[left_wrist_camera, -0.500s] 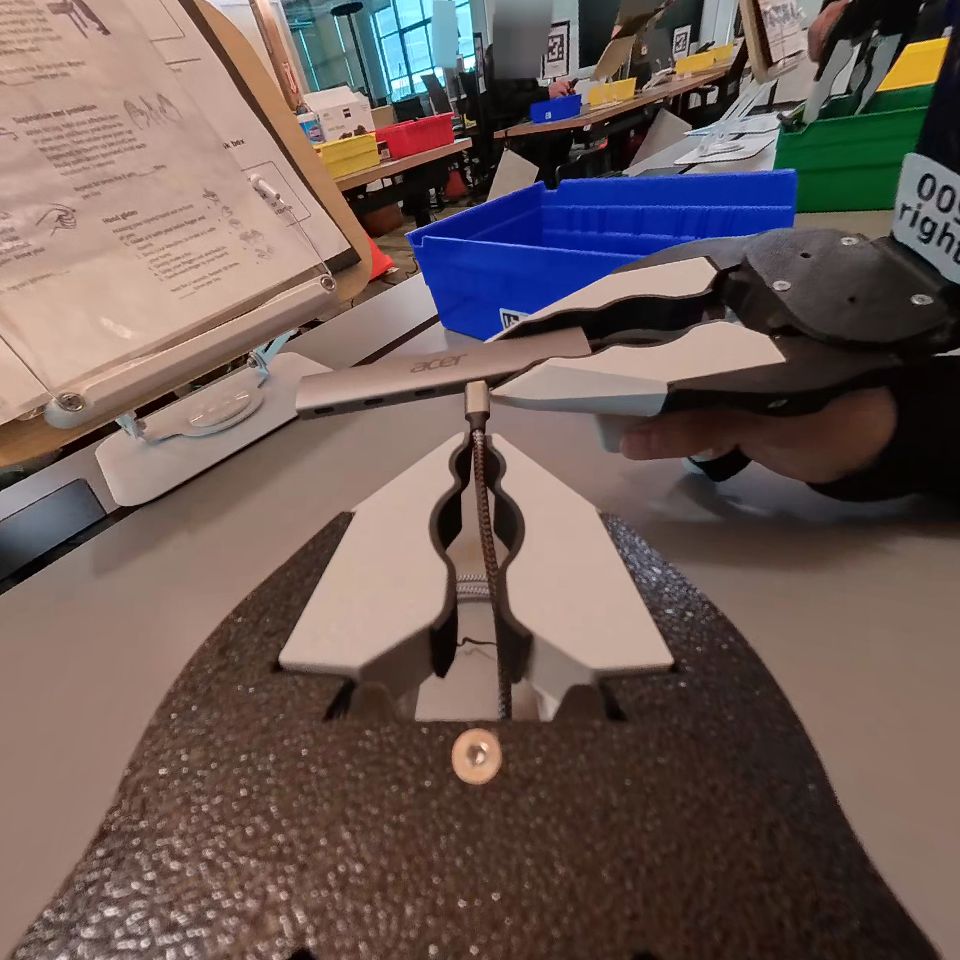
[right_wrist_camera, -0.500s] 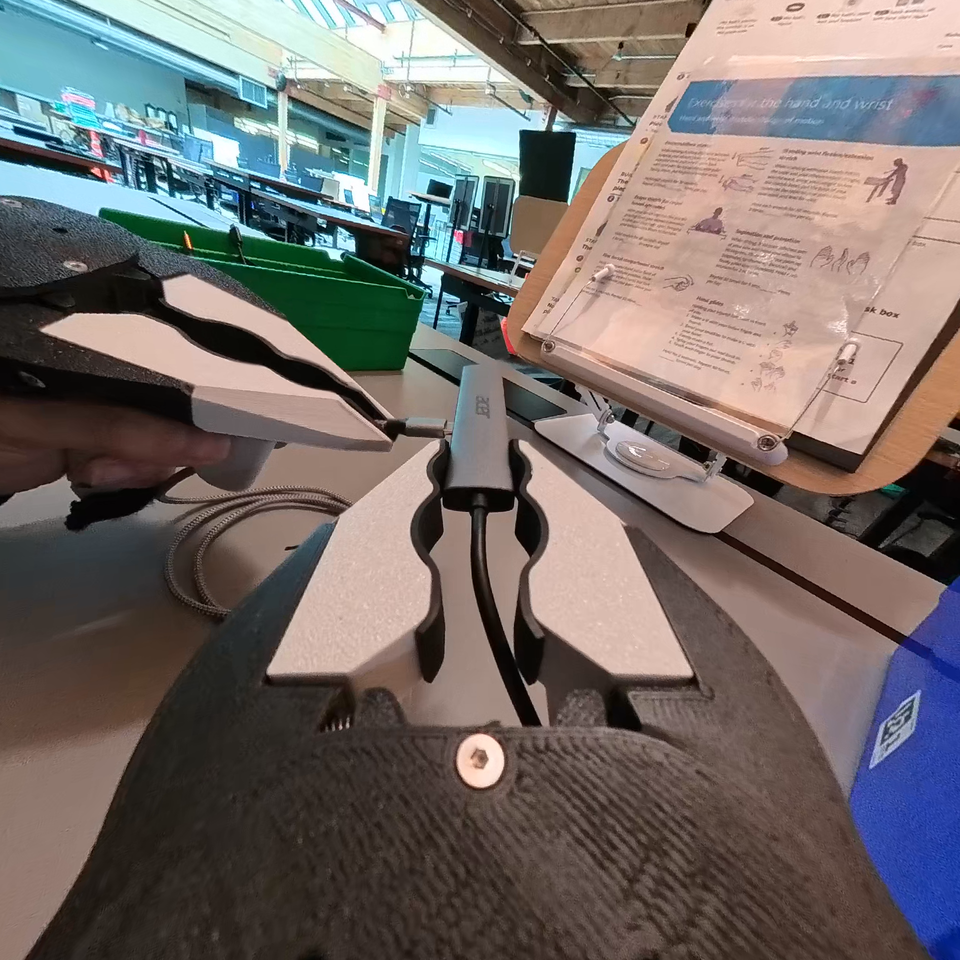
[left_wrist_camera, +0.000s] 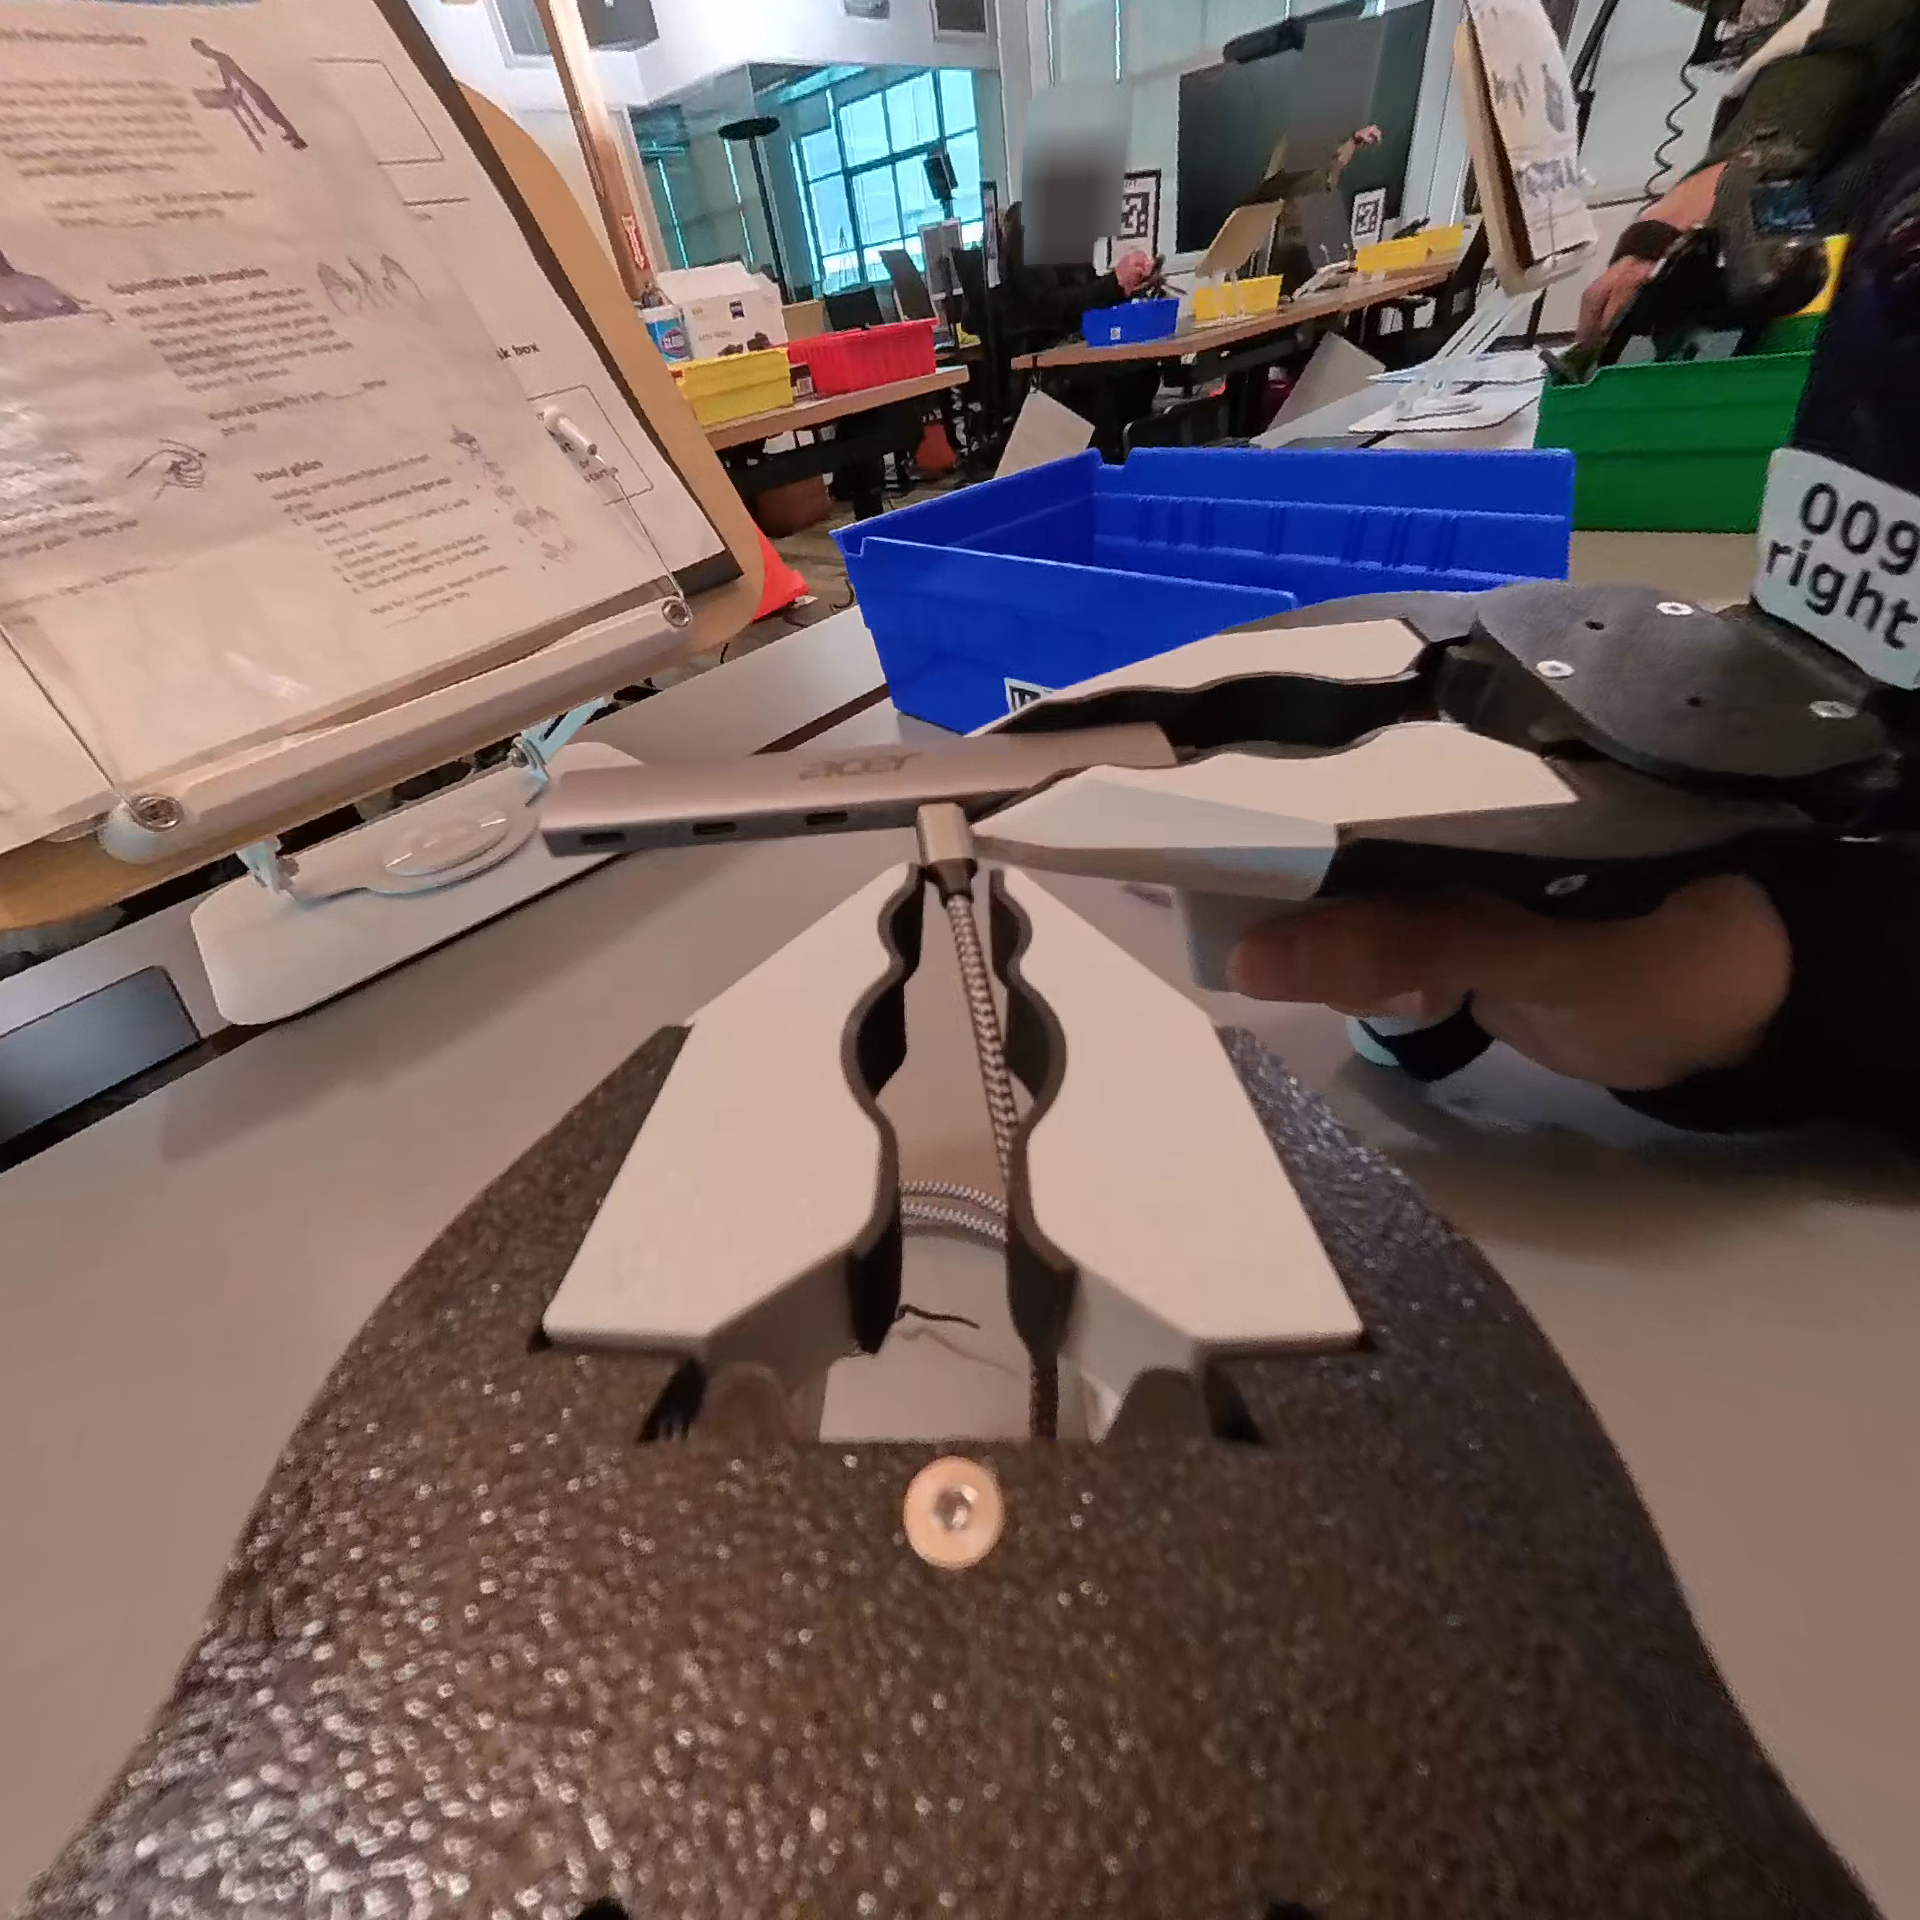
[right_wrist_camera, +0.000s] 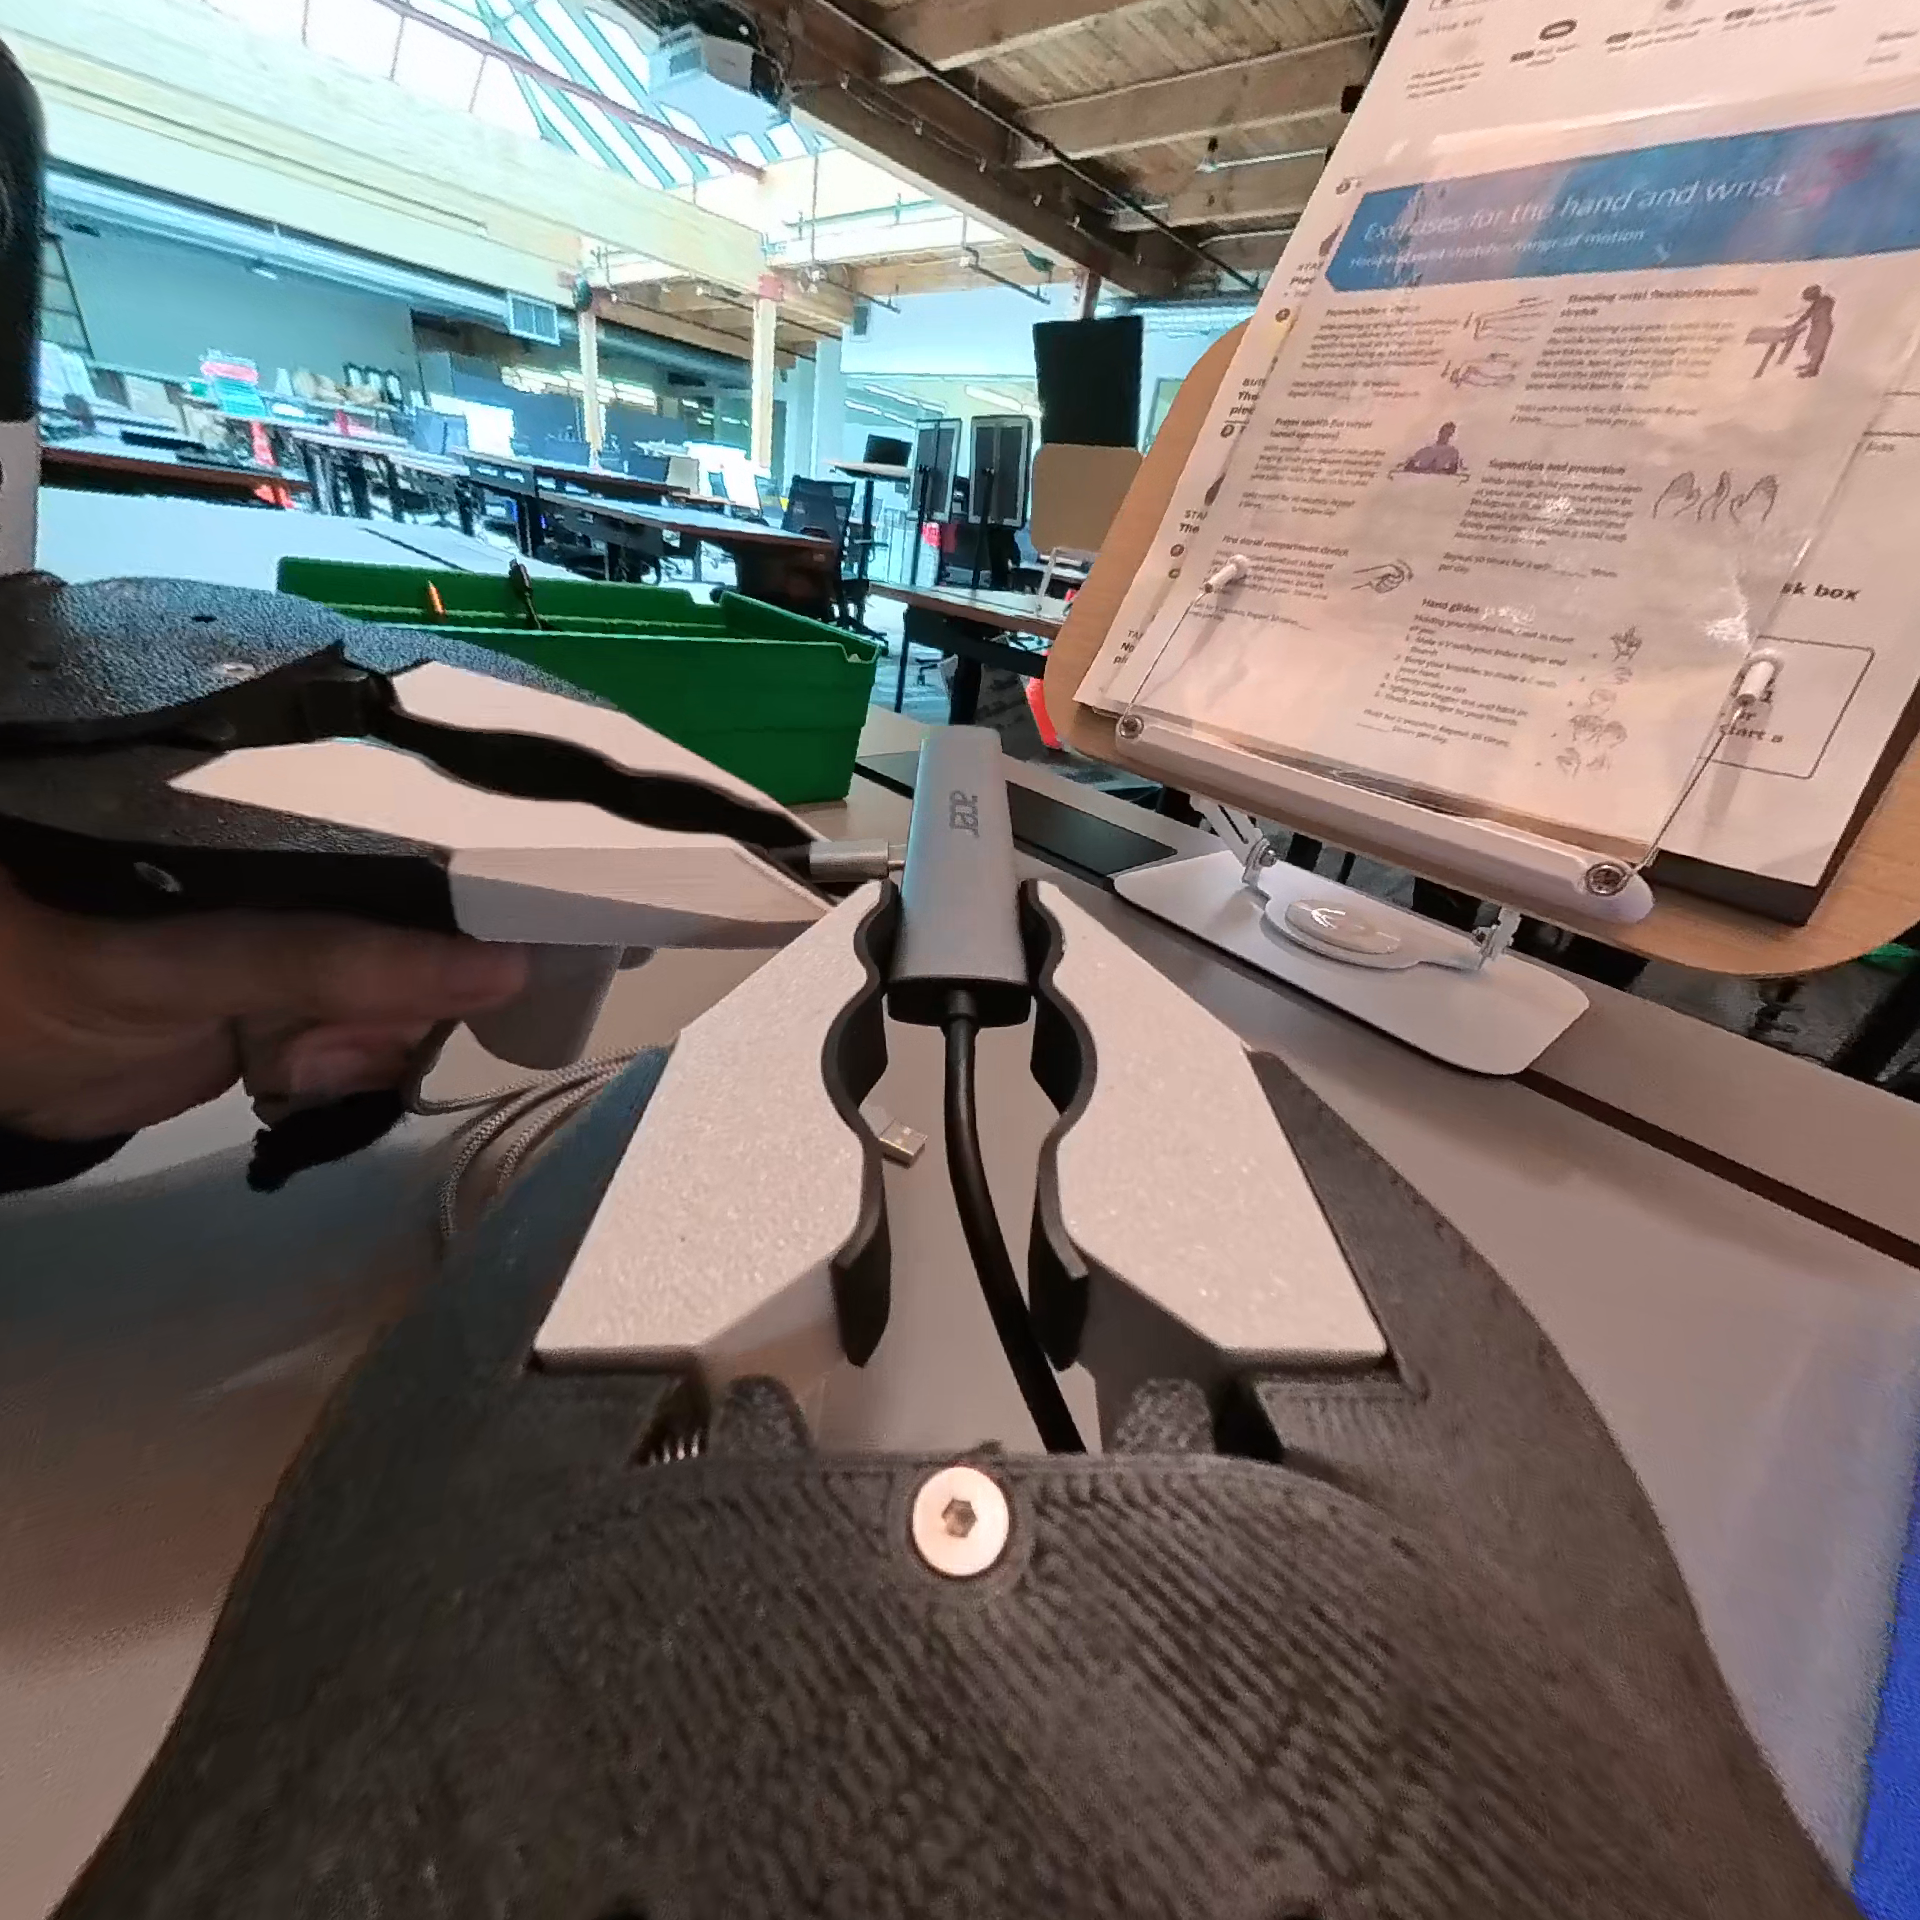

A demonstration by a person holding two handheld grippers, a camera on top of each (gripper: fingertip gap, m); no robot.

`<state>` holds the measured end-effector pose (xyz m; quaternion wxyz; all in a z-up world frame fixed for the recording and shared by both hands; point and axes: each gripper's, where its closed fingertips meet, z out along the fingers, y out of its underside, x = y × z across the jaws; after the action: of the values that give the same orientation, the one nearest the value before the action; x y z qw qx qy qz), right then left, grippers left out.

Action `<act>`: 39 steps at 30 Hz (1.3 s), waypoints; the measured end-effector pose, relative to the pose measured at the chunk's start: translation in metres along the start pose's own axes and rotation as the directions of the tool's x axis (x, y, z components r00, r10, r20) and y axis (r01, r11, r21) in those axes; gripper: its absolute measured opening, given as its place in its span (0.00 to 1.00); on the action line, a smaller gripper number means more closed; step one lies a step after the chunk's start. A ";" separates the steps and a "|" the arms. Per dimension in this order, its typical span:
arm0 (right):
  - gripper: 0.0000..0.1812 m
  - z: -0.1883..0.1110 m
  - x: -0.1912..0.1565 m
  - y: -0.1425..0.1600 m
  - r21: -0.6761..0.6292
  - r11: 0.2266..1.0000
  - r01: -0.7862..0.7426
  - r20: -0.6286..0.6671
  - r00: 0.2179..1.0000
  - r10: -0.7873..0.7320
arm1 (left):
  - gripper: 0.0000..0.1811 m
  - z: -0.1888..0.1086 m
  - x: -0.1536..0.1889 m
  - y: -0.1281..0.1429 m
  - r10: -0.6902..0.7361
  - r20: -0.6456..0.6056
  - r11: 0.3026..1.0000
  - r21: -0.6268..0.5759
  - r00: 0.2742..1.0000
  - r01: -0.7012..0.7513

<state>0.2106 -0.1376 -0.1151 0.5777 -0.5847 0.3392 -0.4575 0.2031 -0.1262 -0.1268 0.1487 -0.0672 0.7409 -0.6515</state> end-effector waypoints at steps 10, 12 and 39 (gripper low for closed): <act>0.12 0.000 -0.001 0.000 -0.003 1.000 -0.026 0.003 1.000 0.027 | 0.06 -0.003 -0.001 -0.006 0.036 0.031 0.998 0.040 0.999 -0.037; 0.12 0.001 -0.001 0.001 -0.008 1.000 -0.016 -0.002 1.000 0.016 | 0.04 -0.002 -0.003 -0.005 0.025 0.031 0.999 0.034 0.999 -0.026; 0.12 0.003 -0.009 0.006 -0.087 0.986 0.139 0.028 0.990 -0.137 | 0.04 -0.004 -0.008 0.004 0.034 0.033 0.998 -0.055 0.999 -0.032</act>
<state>0.2113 -0.1290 -0.1220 0.5217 -0.6370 0.3116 -0.4743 0.2097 -0.1199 -0.1291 0.1701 -0.0699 0.7567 -0.6273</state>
